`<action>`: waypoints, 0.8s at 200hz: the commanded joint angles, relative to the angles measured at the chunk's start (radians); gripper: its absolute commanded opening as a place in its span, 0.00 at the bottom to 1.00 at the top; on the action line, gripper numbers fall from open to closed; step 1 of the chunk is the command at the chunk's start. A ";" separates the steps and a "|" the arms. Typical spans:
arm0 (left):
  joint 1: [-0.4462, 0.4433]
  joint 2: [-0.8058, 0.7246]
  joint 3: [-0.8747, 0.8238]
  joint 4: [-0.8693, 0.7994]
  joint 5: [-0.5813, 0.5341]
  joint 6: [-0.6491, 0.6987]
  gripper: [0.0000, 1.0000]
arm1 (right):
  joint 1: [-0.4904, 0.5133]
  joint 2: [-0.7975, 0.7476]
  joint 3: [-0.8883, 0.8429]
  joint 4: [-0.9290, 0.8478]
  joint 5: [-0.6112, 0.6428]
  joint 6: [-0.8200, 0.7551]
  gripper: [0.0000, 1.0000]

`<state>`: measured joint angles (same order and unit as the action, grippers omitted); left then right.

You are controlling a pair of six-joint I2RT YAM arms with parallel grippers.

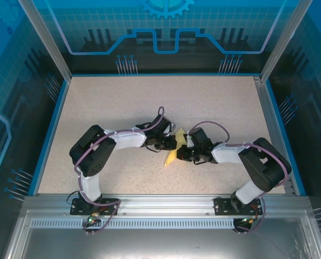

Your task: Fold a paper plane with a square sheet of paper (pick it up from the middle)

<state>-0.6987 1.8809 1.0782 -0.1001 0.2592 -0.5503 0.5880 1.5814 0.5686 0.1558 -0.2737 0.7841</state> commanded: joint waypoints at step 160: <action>-0.007 0.075 -0.017 0.114 0.139 -0.058 0.08 | -0.006 -0.012 -0.021 -0.001 0.044 -0.042 0.02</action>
<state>-0.6983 1.9324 1.0782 0.0132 0.3401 -0.6117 0.5880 1.5764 0.5629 0.1577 -0.2699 0.7650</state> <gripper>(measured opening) 0.079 0.044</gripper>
